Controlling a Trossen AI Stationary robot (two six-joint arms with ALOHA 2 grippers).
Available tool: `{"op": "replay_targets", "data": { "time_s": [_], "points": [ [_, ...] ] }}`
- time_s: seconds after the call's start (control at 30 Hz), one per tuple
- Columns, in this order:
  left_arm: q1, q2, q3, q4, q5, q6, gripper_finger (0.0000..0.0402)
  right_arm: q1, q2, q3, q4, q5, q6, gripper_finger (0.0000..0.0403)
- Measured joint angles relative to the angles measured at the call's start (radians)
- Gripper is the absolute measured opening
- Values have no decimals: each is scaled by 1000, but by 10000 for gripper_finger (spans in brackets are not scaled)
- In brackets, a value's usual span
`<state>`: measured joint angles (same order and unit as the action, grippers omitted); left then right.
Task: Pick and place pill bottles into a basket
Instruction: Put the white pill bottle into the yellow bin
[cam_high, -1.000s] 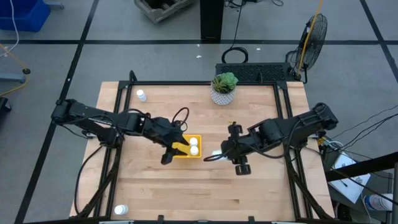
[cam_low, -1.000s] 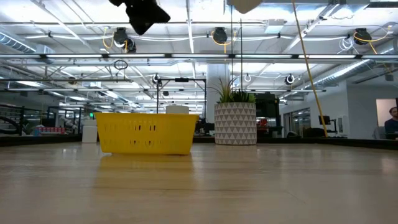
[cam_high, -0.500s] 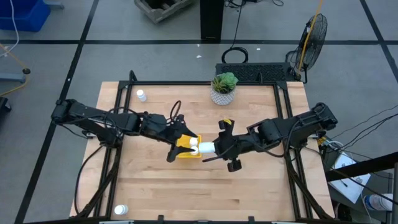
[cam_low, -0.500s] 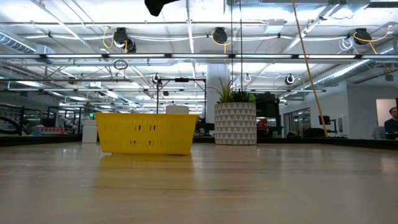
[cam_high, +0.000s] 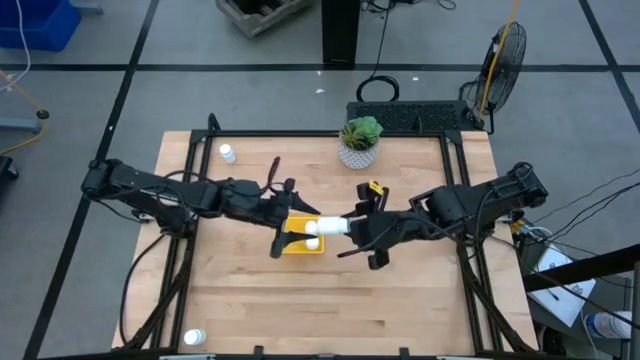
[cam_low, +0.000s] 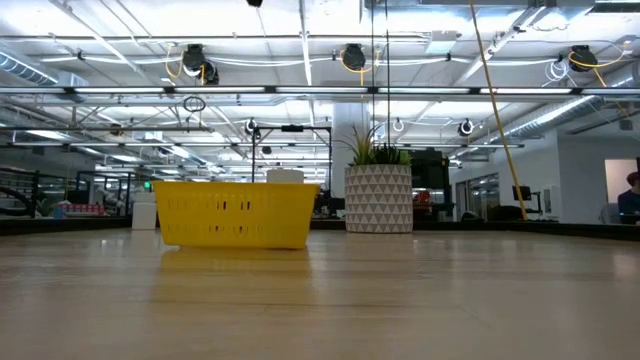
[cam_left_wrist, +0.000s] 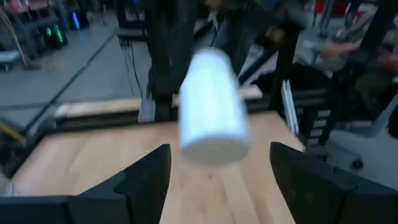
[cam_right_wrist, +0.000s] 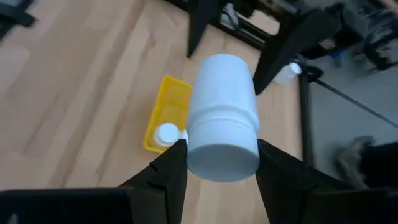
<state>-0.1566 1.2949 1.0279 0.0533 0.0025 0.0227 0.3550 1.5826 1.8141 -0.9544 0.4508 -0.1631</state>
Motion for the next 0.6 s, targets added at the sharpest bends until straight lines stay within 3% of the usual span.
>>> {"op": "replay_targets", "data": {
  "time_s": [0.6],
  "points": [
    [11,0,0,84,27,14,272,0,-1,-1,101,74,-109,146]
  ]
}}
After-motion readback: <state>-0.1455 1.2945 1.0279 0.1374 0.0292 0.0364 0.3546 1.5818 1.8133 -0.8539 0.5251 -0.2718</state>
